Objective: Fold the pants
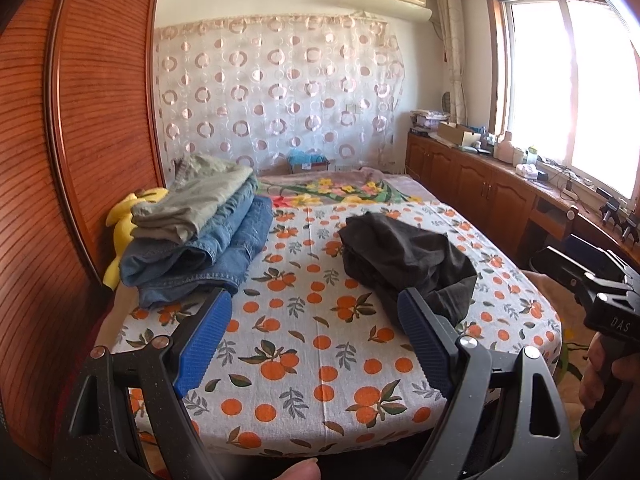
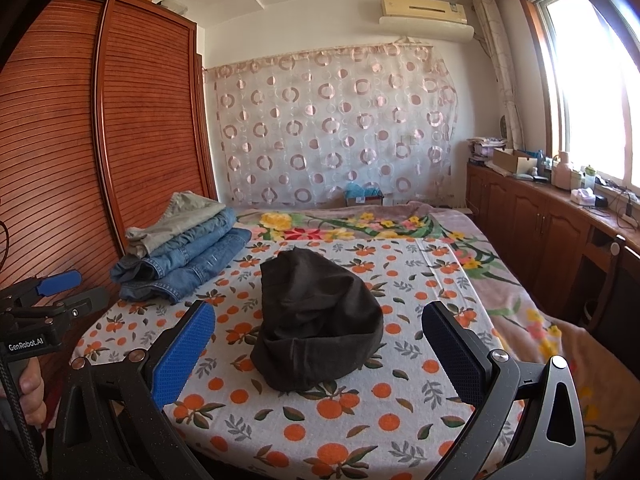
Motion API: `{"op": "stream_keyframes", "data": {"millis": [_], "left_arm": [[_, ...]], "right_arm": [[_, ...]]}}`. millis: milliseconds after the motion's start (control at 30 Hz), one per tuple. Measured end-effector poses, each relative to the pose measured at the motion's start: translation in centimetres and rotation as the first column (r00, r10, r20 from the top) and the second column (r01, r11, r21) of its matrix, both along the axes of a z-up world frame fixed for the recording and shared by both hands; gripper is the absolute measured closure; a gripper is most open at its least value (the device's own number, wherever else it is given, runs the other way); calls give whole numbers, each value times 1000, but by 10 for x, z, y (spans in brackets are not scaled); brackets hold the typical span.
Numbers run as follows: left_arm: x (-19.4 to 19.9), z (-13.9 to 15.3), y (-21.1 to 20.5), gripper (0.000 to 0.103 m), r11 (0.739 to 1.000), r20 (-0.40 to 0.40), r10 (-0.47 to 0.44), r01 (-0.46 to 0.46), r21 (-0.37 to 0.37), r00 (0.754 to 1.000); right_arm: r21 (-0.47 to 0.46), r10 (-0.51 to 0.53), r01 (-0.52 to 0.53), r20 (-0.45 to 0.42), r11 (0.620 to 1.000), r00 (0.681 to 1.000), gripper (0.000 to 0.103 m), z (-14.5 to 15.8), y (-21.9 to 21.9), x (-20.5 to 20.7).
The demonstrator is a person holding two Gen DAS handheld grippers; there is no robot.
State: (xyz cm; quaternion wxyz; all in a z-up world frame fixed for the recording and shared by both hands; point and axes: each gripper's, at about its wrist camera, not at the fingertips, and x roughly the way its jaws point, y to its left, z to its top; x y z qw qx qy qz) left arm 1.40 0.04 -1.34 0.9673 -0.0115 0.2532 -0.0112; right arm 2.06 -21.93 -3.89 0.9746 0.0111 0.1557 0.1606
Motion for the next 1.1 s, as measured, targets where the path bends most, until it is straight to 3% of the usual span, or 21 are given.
{"op": "stream_keyframes", "data": {"millis": [300,433,533,967,1067,1100], "left_arm": [[22,-32,9,17,1000,-64,-30,30,-3,997],[33,-45,10,17,999,-89,-41,42,3,995],[41,-53,14,17,999,-112,-43,43,-2,993],[56,-73,25,18,999,-144,-42,40,-16,989],[58,-75,27,18,999,-149,-47,45,-19,988],[58,-74,27,18,999,-150,-48,46,-20,987]], "right_arm": [[-23,3,-4,-67,1000,998,3,-9,-12,24],[-45,15,-20,-99,999,995,11,-14,-8,34],[-48,35,-42,-142,998,989,24,-20,-6,44],[-61,151,-174,-277,983,949,52,-31,26,67],[-89,144,-178,-306,980,941,69,-36,29,71],[-94,143,-181,-317,979,938,82,-37,27,73]]}}
